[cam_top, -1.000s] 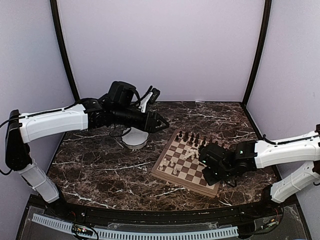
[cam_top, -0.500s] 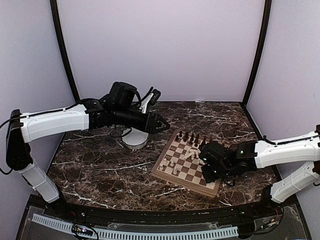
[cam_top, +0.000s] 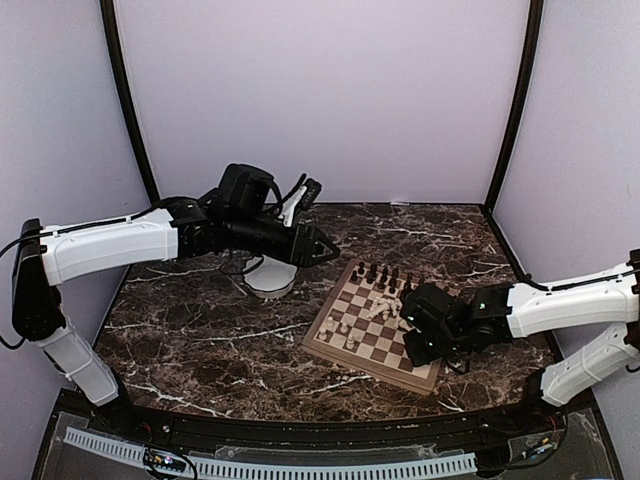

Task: Set up the chess pieces on the board
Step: Place the pawn at g2.

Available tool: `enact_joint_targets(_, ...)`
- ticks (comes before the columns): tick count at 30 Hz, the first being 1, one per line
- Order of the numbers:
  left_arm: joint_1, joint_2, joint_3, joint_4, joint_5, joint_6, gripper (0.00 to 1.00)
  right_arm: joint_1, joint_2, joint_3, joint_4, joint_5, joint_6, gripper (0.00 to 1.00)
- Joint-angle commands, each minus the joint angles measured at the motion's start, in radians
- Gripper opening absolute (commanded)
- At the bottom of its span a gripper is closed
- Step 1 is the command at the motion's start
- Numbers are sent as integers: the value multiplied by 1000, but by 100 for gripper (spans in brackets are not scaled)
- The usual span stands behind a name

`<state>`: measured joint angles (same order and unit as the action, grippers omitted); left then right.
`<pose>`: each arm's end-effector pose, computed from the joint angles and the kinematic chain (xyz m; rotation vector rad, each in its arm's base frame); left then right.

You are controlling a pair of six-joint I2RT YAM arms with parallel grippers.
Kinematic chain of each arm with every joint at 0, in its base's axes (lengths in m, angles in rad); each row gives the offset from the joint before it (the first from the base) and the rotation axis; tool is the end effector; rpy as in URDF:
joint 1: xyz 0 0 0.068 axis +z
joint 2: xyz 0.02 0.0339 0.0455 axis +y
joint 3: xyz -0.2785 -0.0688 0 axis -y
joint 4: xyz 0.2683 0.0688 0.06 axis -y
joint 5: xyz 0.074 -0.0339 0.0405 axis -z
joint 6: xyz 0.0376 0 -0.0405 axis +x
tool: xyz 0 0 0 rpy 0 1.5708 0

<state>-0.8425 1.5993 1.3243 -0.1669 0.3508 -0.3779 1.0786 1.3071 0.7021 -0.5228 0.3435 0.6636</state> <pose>0.2574 -0.3081 0.3300 0.7324 2.0441 -1.0963 0.1289 0.2136 0.1803 -0.4353 2.5596 0.1572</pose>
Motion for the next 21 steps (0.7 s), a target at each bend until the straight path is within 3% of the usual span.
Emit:
enact_joint_targets(1,0,-15,-2,-2,10,-3,55,-8,15,-7,33,-6,1,5)
enact_joint_targets(9,1,-15,0,-8,12,0,55,-11,32,0,32,-8,-5,5)
enact_joint_targets(21,0,-6,5,-8,17,2,55,-15,-34,118,-88,4,-27,22)
